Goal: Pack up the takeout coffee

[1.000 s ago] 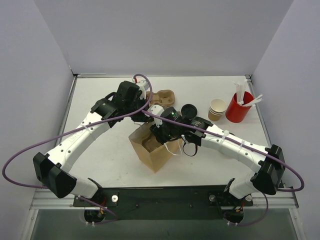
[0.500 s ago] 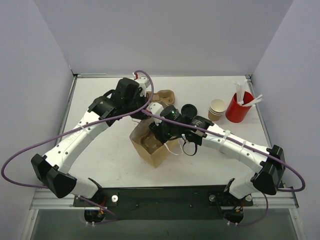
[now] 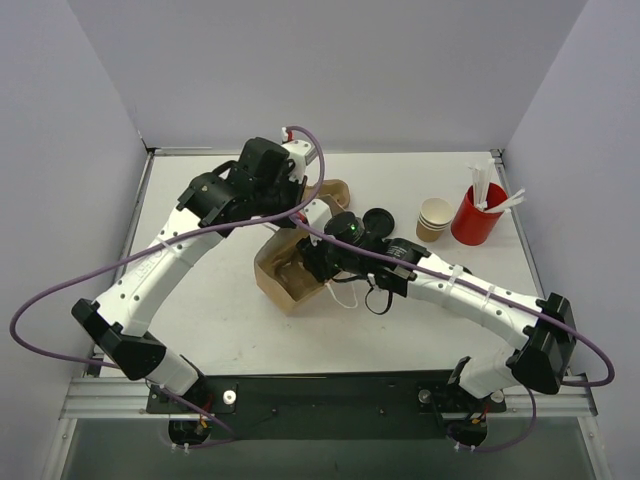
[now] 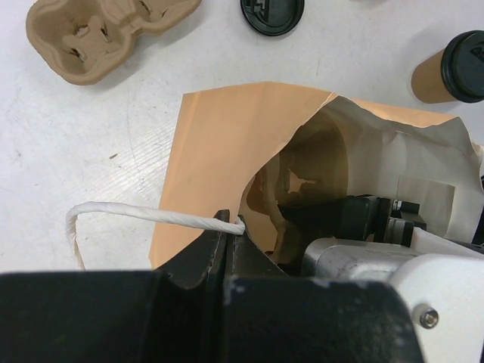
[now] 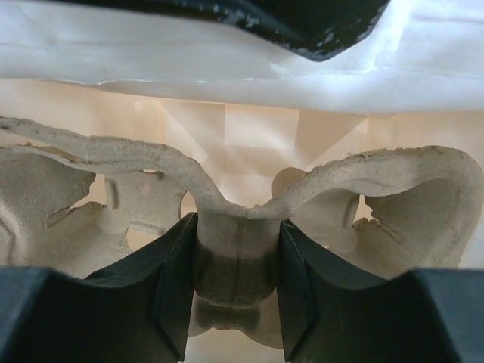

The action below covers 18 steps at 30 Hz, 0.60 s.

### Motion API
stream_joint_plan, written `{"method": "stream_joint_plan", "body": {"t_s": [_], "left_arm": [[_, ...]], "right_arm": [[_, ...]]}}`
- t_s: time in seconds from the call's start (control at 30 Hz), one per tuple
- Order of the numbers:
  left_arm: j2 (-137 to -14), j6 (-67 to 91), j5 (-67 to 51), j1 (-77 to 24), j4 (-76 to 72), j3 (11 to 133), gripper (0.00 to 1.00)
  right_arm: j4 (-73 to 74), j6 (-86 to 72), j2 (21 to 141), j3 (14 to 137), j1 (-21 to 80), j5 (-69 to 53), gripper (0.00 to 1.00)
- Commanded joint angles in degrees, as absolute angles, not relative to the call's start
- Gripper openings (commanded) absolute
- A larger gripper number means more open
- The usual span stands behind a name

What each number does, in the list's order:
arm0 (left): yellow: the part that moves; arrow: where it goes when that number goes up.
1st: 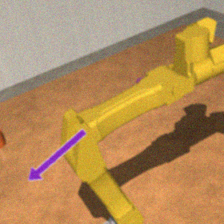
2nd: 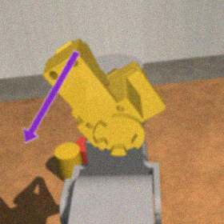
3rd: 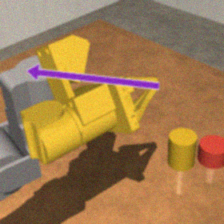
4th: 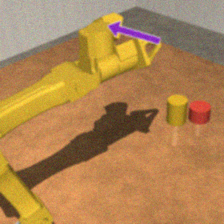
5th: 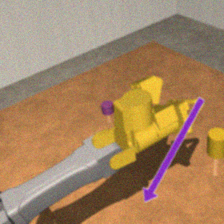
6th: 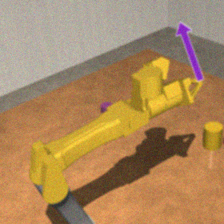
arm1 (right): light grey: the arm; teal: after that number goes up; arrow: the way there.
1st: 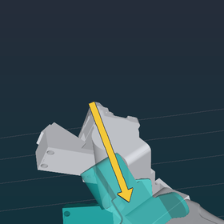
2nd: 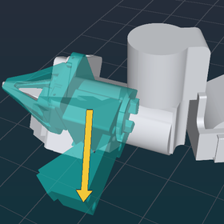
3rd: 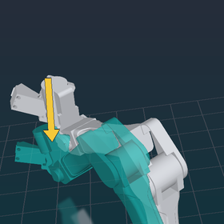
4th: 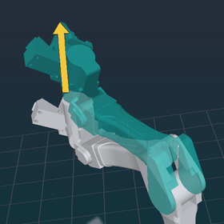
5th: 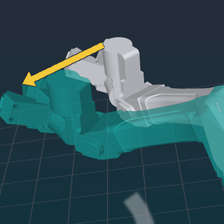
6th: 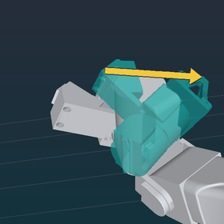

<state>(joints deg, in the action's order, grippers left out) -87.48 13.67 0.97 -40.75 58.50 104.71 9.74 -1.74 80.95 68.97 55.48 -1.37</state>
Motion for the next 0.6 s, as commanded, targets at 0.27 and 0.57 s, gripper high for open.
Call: {"method": "stream_joint_plan", "body": {"t_s": [0.27,0.57], "left_arm": [[-86.14,13.27,-1.42,-44.03,51.16,99.06,0.0],[-83.59,15.21,0.44,-42.01,46.32,93.34,0.15]], "right_arm": [[14.58,-3.51,88.24,68.99,55.72,3.16,0.36],[11.96,-4.3,86.92,65.4,55.63,2.2,0.36]]}}
